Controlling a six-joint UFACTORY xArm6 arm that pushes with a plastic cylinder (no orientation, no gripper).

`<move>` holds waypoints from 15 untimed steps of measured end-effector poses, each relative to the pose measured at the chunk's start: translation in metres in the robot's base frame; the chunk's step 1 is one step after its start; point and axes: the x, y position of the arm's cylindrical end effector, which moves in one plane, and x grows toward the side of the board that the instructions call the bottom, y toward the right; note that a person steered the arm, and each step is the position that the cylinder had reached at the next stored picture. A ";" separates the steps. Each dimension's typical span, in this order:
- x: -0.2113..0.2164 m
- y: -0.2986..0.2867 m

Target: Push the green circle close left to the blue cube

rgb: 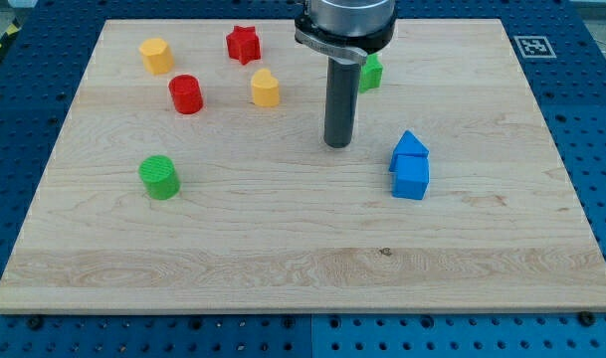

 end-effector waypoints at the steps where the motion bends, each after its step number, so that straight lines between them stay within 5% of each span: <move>1: -0.013 0.000; 3: -0.003 -0.068; 7: 0.018 -0.116; 10: 0.021 -0.235; 11: 0.055 -0.244; 15: 0.079 -0.208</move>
